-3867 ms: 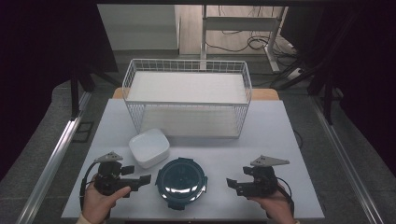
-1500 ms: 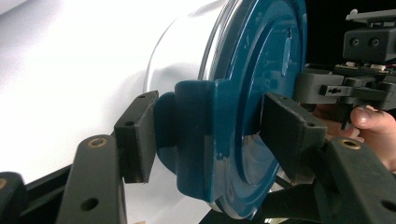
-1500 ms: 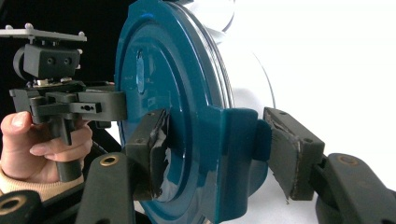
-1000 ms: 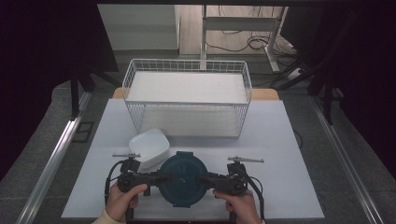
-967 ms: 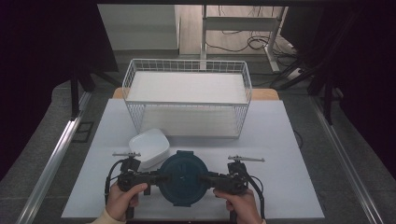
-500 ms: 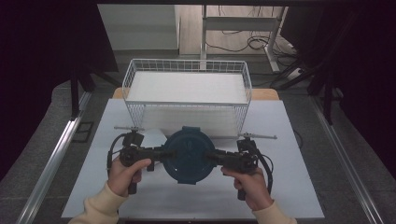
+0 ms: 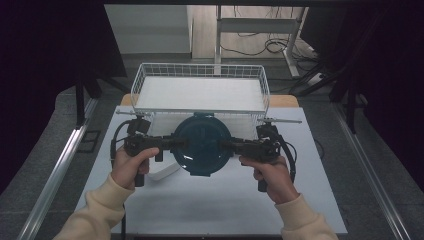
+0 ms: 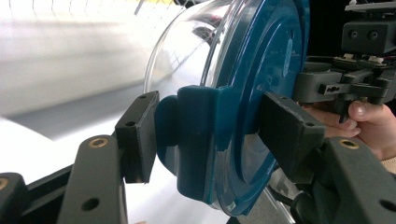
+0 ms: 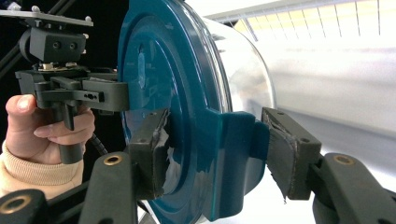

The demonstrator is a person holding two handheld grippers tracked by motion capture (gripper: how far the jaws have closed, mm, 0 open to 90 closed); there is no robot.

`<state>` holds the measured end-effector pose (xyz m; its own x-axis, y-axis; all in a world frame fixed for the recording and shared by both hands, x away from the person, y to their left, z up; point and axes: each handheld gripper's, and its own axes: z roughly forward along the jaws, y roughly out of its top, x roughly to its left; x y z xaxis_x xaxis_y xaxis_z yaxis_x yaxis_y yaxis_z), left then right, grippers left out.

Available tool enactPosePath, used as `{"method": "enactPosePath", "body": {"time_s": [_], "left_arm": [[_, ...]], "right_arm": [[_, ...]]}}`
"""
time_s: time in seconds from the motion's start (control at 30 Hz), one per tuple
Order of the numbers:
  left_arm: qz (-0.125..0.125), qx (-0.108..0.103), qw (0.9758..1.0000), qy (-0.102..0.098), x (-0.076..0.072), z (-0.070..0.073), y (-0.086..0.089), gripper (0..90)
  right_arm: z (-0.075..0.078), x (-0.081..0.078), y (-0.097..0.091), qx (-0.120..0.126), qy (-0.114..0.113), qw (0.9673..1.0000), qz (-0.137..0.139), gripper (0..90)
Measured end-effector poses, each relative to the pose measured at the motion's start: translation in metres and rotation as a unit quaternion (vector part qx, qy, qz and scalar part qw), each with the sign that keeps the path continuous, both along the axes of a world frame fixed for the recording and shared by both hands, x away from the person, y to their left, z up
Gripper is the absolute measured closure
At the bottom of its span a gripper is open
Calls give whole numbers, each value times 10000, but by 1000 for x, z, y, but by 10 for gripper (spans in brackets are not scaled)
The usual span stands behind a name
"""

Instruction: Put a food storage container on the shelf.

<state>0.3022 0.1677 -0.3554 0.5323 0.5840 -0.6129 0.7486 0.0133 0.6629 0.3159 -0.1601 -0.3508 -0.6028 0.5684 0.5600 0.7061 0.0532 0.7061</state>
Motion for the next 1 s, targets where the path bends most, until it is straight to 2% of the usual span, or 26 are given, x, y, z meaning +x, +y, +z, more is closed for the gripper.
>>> {"method": "enactPosePath", "body": {"time_s": [0.37, 0.53, 0.77, 1.0], "left_arm": [[17, 9, 9996, -273, 15, 33, 8, 399], [34, 64, 9994, -349, 22, 43, 11, 394], [-5, -13, 9994, -344, 35, 51, 13, 396], [-37, -153, 9996, -247, 50, 54, 15, 399]], "right_arm": [[35, 17, 8, -33, -223, 9997, 95, 445], [45, 24, 12, -31, -253, 9996, 96, 445], [56, 35, 13, -77, -275, 9995, 108, 447], [66, 49, 14, -173, -234, 9995, 125, 449]]}}
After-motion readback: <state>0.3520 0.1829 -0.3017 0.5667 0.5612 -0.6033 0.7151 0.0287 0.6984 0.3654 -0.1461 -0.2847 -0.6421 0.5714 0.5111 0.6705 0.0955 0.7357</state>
